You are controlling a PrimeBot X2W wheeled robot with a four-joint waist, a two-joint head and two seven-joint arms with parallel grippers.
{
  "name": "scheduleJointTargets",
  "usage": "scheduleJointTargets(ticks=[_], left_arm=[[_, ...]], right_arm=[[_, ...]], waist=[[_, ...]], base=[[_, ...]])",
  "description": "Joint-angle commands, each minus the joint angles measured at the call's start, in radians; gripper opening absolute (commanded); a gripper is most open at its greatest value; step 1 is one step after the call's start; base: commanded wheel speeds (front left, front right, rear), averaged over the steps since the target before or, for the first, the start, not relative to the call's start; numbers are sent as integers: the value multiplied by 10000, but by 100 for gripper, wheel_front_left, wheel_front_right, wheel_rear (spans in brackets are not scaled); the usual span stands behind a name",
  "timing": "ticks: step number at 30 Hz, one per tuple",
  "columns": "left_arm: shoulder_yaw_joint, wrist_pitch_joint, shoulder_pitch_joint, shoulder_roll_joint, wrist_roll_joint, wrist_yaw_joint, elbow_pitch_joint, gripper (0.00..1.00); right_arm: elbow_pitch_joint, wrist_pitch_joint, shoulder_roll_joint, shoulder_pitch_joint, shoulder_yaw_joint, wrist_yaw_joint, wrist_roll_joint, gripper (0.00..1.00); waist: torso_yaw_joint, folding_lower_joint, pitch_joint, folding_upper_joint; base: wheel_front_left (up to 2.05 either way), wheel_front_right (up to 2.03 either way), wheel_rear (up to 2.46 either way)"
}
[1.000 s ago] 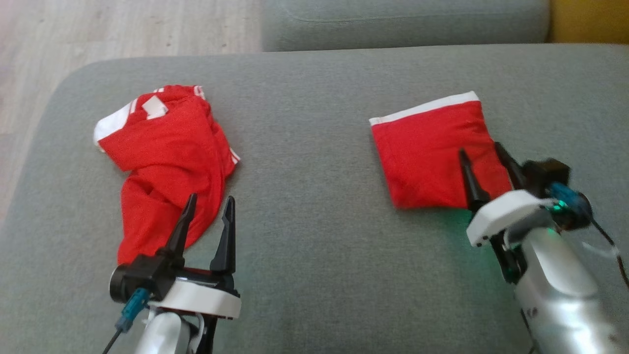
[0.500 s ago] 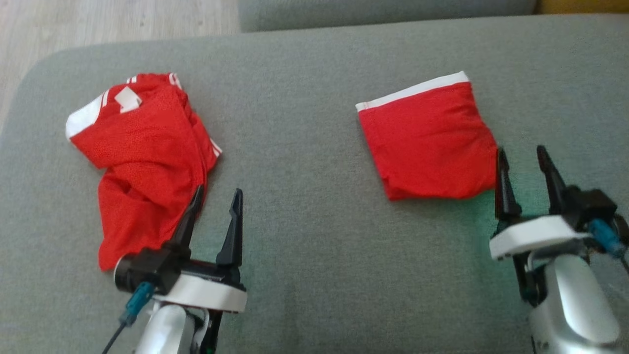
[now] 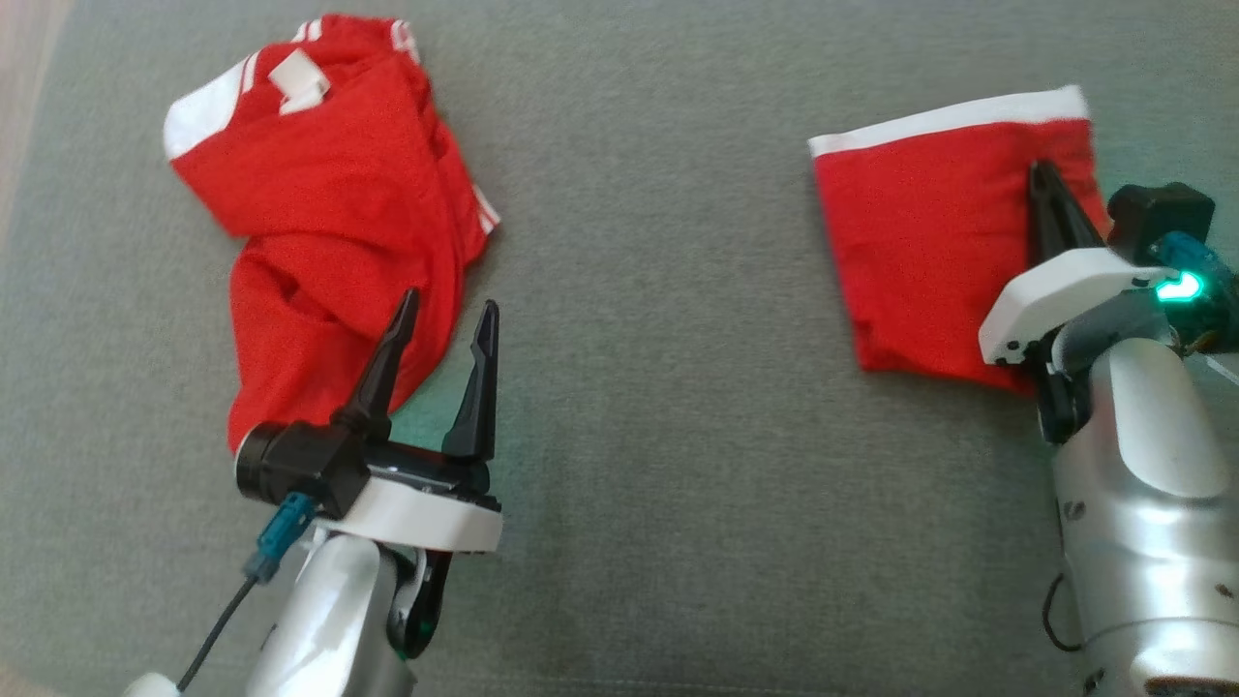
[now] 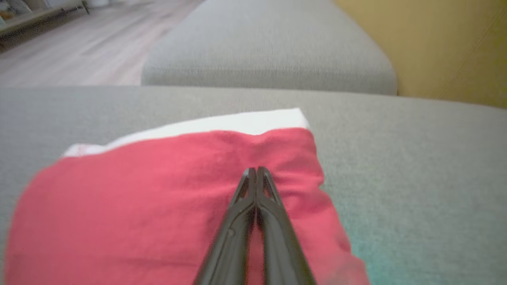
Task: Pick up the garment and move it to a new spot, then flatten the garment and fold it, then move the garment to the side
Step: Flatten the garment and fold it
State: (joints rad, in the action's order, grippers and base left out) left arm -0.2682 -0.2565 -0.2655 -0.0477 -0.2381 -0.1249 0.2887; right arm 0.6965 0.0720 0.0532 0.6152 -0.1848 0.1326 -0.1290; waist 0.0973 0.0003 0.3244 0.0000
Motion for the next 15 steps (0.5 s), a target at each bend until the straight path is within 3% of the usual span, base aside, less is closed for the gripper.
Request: scheduleJointTargets(ticks=[1,7,15], left_arm=[[174,-53,-293,-31,-56,-55,-259,100],[155,-53,-385,-80,-86,-56,-198,100],[290,-53,-148,-105,-62,-57,-135,100]], right_arm=[[172,-35,-29,328,-70,-19,-278,0],[1561,575,-29,775,-924,-19,-836,0],[2349,1719,-29,1065,74,-19,103,0]], waist=[[269,-3,267,0],[413,-3,191,0],[349,-3,-378,0]], base=[[0,0,0],[0,0,0],[0,0,0]])
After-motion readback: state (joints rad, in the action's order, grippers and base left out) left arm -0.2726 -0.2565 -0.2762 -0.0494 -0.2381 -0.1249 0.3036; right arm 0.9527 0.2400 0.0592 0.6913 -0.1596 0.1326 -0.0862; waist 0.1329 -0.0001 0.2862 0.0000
